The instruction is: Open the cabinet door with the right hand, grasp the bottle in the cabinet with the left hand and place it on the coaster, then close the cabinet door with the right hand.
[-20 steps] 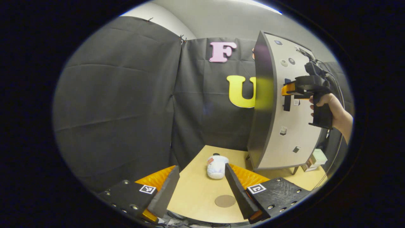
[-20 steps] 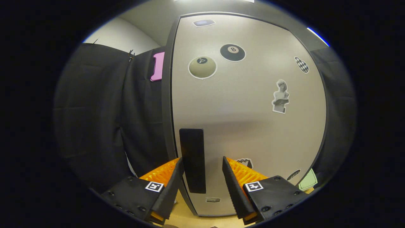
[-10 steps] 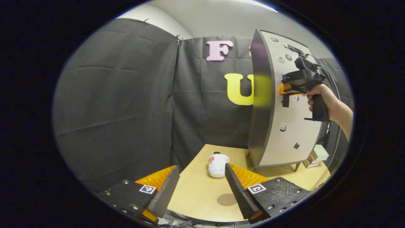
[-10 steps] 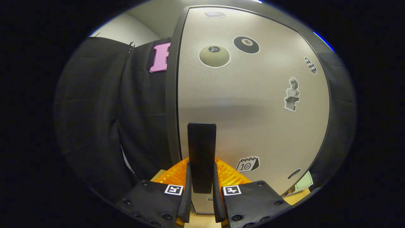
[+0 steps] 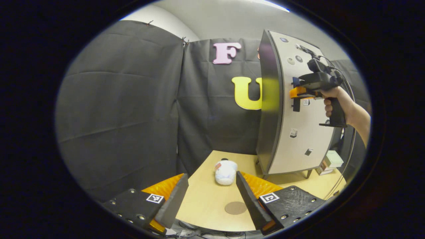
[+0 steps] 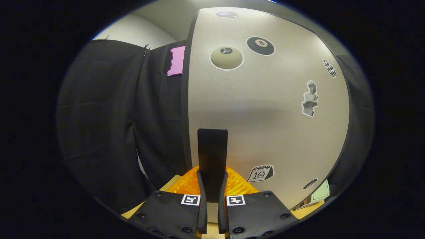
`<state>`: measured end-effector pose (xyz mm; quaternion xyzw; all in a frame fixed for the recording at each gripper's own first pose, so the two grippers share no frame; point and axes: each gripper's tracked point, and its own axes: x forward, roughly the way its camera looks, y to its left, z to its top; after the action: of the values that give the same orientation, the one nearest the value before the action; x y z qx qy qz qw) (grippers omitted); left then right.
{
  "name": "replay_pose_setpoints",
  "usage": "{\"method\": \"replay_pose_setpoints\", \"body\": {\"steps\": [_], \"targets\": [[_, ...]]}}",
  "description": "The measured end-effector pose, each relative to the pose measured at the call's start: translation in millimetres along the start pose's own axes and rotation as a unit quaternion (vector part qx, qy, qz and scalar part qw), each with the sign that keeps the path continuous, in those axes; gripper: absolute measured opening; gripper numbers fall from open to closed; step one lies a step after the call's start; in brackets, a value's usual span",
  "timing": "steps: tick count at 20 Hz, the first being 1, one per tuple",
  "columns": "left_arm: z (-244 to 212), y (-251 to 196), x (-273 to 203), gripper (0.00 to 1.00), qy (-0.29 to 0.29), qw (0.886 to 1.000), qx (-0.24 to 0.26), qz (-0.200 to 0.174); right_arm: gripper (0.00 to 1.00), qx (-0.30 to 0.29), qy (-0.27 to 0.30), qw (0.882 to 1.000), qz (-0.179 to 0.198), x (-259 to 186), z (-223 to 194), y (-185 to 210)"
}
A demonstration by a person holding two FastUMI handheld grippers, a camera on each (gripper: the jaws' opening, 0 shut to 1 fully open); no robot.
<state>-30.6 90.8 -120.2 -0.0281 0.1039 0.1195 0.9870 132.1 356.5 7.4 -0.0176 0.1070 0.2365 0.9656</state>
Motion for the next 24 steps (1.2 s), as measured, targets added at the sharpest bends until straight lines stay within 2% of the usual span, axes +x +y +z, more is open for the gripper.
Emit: {"method": "replay_pose_setpoints", "body": {"steps": [10, 14, 24], "targets": [[-2, -15, -31, 0.87, -0.001, 1.0, 0.003, 0.002, 0.15, -0.001, -0.003, 0.997, 0.081, -48, -3, 8], [-4, -24, -45, 0.87, -0.005, 1.0, 0.011, 0.005, 0.15, -0.002, -0.006, 0.995, 0.1, -70, -5, 7], [-3, -52, -63, 0.87, -0.009, 1.0, 0.008, -0.001, 0.15, 0.003, -0.01, 0.99, 0.139, -85, -9, -4]]}}
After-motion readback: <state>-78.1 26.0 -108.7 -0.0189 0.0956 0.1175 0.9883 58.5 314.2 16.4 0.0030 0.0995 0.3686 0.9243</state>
